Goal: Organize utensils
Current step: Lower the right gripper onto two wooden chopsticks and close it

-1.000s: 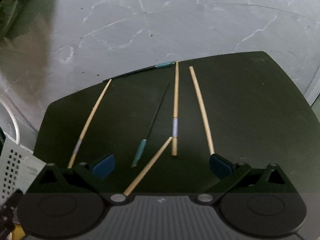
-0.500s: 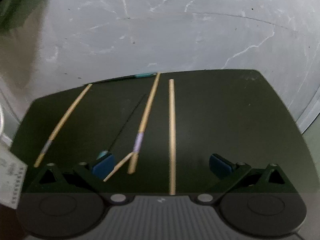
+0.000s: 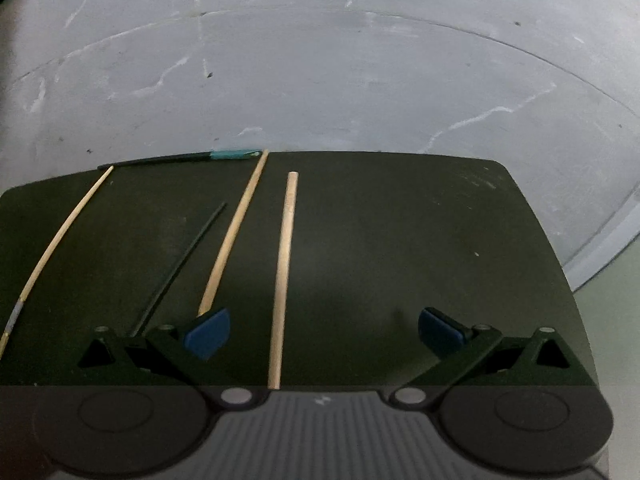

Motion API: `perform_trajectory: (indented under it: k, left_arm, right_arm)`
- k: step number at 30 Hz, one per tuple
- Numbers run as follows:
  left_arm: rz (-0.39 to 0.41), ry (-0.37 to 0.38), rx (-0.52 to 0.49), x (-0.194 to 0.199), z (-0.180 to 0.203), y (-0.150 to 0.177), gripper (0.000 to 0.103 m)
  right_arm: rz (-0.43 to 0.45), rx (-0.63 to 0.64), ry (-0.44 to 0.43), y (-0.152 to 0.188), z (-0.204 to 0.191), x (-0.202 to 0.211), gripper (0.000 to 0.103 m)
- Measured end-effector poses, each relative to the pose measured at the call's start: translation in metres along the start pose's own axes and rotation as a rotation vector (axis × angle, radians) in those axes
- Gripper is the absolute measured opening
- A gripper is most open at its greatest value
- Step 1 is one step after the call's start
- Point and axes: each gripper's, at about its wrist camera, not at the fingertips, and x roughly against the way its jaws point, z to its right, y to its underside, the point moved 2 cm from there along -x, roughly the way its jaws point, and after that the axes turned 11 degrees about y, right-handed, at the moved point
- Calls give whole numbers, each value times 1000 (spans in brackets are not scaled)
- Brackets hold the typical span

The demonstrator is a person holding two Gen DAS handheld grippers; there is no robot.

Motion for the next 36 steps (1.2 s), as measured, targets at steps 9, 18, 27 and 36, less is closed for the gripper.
perform_trajectory:
  k: [9,18,27,36]
  left_arm:
    - [-3,0,-3,0,0,0,76]
    - [-2,0,-5,-1,0,0,76]
    - [-2,1,-5,-1,0,0,76]
    - [-3,1,-6,-1,0,0,77]
  right_arm:
    - [5,4,-38,-5,-9,-3,96]
    - [-38,-53,-99,-6,-4,-14,70]
    - [-29,-147,-135,-6,2,-22,12]
    - [-37,-279,-195,-24,3,-37,7]
